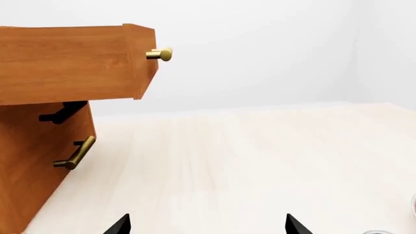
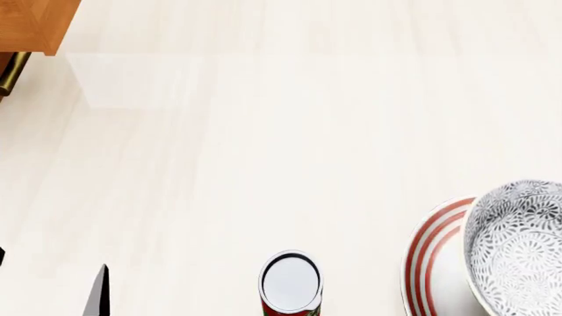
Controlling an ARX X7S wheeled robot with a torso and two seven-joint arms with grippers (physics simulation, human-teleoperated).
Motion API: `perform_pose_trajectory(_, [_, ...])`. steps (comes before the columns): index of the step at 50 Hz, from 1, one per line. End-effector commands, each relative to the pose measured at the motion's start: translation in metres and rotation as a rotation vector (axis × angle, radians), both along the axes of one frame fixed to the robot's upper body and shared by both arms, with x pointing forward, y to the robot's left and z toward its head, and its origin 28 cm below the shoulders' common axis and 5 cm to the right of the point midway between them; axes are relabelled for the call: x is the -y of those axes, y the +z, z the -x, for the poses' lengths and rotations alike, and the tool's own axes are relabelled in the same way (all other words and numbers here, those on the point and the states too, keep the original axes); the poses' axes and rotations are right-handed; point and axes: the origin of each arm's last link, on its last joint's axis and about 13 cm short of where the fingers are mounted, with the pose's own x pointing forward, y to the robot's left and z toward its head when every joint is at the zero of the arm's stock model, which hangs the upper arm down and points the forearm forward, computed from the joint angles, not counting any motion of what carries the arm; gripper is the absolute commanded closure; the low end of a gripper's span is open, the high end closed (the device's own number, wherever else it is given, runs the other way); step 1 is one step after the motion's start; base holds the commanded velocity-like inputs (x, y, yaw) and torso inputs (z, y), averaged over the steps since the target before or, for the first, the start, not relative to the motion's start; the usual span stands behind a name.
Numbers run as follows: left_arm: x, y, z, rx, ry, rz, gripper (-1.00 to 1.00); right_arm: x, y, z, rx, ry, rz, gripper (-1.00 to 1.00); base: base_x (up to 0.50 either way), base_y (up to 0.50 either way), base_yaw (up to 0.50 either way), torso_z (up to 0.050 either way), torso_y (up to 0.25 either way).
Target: Put the bowl on the plate.
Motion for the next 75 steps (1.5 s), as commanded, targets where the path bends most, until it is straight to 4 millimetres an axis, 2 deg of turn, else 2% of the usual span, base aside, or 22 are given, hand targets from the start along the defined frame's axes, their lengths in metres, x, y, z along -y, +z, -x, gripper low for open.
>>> perform_pose_trajectory(1, [-0.001, 0.001, -0.003, 0.019, -0.002, 0.020, -1.00, 0.003, -0.005, 0.000, 0.037, -0.021, -0.018, 1.00, 0.00, 0.00, 0.00, 0.000, 0.000])
perform_pose_trajectory(47, [-0.002, 0.002, -0.002, 0.025, 0.001, 0.018, -1.00, 0.003, -0.015, 0.001, 0.028, -0.012, -0.021, 1.00, 0.00, 0.00, 0.00, 0.000, 0.000])
perform_pose_trajectory(48, [-0.002, 0.002, -0.002, 0.025, 0.001, 0.018, -1.00, 0.003, -0.015, 0.001, 0.028, -0.011, -0.022, -1.00, 0.00, 0.00, 0.00, 0.000, 0.000])
perform_pose_trajectory(75, [-0.001, 0.003, -0.001, 0.023, -0.004, 0.022, -1.00, 0.003, -0.008, 0.003, 0.037, 0.000, -0.018, -1.00, 0.00, 0.00, 0.00, 0.000, 0.000])
